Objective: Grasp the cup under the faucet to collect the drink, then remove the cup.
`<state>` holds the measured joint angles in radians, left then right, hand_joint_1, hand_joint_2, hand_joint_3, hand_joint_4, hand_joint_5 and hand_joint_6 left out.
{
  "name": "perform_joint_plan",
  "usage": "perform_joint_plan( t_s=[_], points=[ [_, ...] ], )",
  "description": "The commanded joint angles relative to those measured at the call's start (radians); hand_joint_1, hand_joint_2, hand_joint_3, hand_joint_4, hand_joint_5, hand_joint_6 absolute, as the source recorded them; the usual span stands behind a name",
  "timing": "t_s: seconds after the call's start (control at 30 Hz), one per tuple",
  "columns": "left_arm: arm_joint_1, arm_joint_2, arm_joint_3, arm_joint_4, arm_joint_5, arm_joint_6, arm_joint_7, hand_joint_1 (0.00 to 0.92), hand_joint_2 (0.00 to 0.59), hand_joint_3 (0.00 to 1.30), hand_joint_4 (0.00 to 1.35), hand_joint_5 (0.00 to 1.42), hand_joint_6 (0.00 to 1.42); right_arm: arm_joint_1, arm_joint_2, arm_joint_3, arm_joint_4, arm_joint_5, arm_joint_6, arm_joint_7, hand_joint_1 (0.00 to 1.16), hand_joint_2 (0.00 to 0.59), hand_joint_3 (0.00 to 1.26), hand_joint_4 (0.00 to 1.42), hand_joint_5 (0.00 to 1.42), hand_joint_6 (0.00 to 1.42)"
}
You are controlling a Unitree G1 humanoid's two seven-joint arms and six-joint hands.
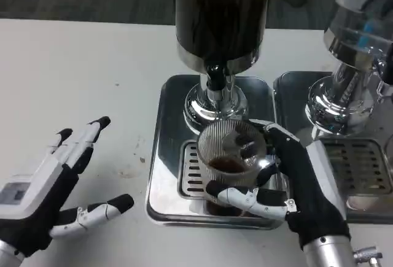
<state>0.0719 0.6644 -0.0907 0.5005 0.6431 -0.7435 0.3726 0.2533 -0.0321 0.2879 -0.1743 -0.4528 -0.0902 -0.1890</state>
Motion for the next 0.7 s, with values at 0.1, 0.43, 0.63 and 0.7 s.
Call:
perform_joint_plan(
  t_s=[0.1, 0.43, 0.63, 0.7],
  points=[
    [0.032, 0.021, 0.001, -0.051, 0.032, 0.011, 0.019, 0.000, 0.130, 0.00, 0.00, 0.05, 0.00, 0.002, 0.004, 0.004, -0.045, 0.019, -0.018, 0.012, 0.97, 0.248, 0.42, 0.51, 0.59, 0.87],
    [0.171, 0.055, 0.065, -0.197, 0.054, 0.078, 0.020, 0.000, 0.123, 0.00, 0.00, 0.00, 0.00, 0.039, -0.019, 0.010, -0.113, 0.032, -0.017, 0.065, 0.97, 0.248, 0.42, 0.52, 0.60, 0.89],
    [0.239, 0.051, 0.087, -0.282, 0.062, 0.148, 0.002, 0.000, 0.116, 0.00, 0.00, 0.00, 0.00, 0.060, -0.025, 0.019, -0.148, 0.028, -0.017, 0.091, 0.97, 0.248, 0.42, 0.52, 0.60, 0.89],
    [0.260, 0.048, 0.091, -0.306, 0.061, 0.165, -0.002, 0.000, 0.116, 0.00, 0.00, 0.00, 0.00, 0.067, -0.030, 0.021, -0.163, 0.019, -0.017, 0.098, 0.97, 0.247, 0.42, 0.52, 0.60, 0.89]
  ],
)
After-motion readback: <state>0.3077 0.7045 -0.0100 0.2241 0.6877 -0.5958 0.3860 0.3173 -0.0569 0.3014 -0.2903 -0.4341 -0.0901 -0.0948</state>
